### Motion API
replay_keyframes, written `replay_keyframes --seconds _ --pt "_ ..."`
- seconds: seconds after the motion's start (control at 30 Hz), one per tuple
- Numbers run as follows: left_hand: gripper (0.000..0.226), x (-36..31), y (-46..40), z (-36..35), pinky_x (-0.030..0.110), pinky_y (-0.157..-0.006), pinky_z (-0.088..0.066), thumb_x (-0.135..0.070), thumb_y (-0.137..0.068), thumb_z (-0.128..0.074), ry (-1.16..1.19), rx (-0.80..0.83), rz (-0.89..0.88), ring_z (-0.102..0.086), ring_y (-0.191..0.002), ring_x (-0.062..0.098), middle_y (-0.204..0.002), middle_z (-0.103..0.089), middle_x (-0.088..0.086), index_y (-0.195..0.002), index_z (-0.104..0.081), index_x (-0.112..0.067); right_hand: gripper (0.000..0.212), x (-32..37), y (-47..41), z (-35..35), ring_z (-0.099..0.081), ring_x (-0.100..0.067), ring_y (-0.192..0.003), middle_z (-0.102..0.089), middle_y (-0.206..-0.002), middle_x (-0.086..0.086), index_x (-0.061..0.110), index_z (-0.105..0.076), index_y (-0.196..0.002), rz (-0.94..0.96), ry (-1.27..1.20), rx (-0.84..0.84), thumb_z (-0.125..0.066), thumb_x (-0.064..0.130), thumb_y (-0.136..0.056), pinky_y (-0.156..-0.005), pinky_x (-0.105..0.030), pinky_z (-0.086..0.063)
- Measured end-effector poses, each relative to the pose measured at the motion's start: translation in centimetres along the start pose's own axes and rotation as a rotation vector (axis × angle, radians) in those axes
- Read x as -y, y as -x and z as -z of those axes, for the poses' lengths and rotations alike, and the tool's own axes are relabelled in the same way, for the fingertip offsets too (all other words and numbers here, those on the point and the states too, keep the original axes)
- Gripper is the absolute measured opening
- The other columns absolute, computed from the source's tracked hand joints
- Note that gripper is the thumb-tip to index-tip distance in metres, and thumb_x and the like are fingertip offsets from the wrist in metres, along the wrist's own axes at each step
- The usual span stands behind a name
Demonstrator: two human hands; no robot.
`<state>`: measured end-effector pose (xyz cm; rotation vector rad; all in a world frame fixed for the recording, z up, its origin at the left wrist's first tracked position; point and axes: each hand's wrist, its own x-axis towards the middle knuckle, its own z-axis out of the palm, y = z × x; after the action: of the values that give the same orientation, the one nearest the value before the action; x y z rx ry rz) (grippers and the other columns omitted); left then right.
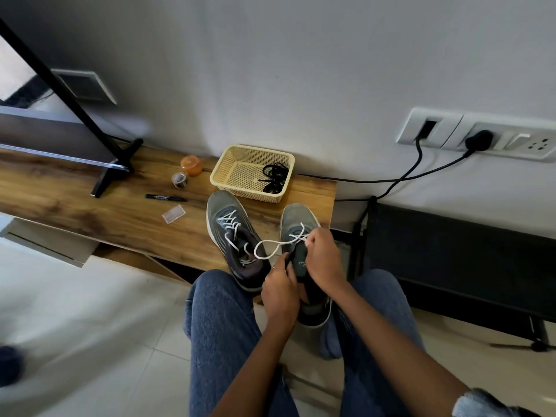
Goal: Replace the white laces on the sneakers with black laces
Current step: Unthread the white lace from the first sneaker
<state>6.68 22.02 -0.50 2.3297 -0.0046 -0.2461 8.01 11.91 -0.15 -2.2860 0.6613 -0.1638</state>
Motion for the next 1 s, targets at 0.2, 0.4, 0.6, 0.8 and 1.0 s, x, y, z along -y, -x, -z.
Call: replay_keyframes --seconds 0.2,0.4,0.6,0.8,1.0 --pt "0.034 0.1 -0.1 0.1 0.035 -0.079 -0.045 -0.026 -0.100 -0.043 -0.002 0.002 0.018 -0.061 -0.105 0.029 -0.113 -0.068 0.010 -0.132 -0.056 -0.024 0.008 -1.6 -1.5 2.8 -0.055 -0.022 -0.085 -0.058 -0.094 -0.007 0.011 -0.051 -0.087 -0.260 -0.316 -0.183 -0.048 0.011 -0.094 -0.067 -0.029 -0.035" --pt "0.036 0.0 0.1 0.0 0.034 -0.082 -0.045 -0.028 -0.100 -0.043 -0.023 0.003 -0.007 -0.060 -0.109 0.024 -0.117 -0.066 0.005 -0.134 -0.054 -0.026 0.028 -3.3 -1.1 3.4 -0.049 -0.026 -0.116 -0.049 -0.127 -0.006 0.015 -0.054 -0.120 -0.344 -0.108 -0.216 -0.054 0.017 -0.092 -0.099 -0.047 -0.035" --pt "0.039 -0.3 0.1 -0.1 0.034 -0.088 -0.044 -0.028 -0.100 -0.045 -0.062 -0.008 -0.076 -0.056 -0.115 0.020 -0.127 -0.061 0.001 -0.139 -0.049 -0.025 0.028 -2.3 0.6 1.6 -0.052 -0.024 -0.113 -0.056 -0.117 -0.006 0.010 -0.058 -0.117 -0.085 -0.124 -0.122 -0.057 0.020 -0.090 -0.098 -0.044 -0.040" --pt "0.030 -0.9 -2.1 0.0 0.033 -0.080 -0.049 -0.016 -0.088 -0.044 -0.145 -0.134 -0.486 -0.057 -0.097 0.018 -0.103 -0.069 0.000 -0.106 -0.069 -0.016 0.034 -2.6 1.7 -0.4 -0.052 -0.026 -0.110 -0.059 -0.117 -0.008 0.012 -0.057 -0.119 0.036 -0.014 0.055 -0.058 0.025 -0.088 -0.092 -0.039 -0.043" --pt "0.026 -1.6 -6.6 -0.6 0.041 -0.088 -0.036 -0.020 -0.095 -0.048 -0.503 0.064 -0.500 -0.047 -0.118 0.022 -0.112 -0.068 -0.001 -0.112 -0.068 -0.020 0.025 -3.4 2.2 -1.5 -0.055 -0.022 -0.103 -0.062 -0.110 -0.003 0.014 -0.059 -0.112 0.080 0.037 0.015 -0.045 0.019 -0.092 -0.084 -0.036 -0.048"
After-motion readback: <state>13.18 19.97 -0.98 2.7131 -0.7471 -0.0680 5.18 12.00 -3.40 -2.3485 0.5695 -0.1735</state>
